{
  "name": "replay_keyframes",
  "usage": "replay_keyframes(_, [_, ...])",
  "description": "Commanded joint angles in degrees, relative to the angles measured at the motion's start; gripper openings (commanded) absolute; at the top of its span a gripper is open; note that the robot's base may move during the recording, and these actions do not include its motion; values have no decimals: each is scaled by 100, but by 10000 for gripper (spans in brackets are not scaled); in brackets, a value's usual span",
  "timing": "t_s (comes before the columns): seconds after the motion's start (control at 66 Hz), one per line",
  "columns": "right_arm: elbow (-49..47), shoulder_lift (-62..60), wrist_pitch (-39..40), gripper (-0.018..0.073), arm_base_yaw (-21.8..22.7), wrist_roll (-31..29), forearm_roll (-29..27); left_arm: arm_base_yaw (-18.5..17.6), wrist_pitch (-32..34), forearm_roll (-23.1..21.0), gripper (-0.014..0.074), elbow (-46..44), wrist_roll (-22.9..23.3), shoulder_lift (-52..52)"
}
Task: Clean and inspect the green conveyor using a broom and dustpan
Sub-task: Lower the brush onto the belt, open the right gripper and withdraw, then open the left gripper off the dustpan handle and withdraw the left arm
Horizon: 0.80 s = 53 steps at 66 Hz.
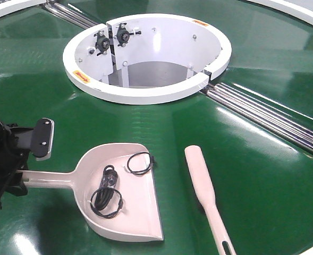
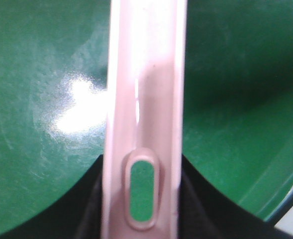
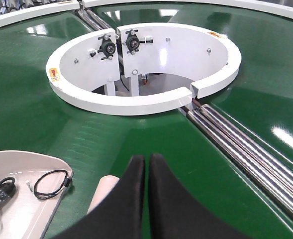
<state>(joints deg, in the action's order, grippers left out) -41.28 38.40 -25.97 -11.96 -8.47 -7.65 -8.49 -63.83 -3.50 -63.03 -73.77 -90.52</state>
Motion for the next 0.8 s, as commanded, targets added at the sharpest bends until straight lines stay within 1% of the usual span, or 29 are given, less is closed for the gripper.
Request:
replay_keyframes(0.0, [-161, -13, 422, -10, 20, -11, -13, -32, 145, -197, -22, -142, 105, 195])
replay_keyframes(0.787, [-161, -13, 434, -10, 8, -11, -13, -32, 140, -197, -21, -142, 105, 195])
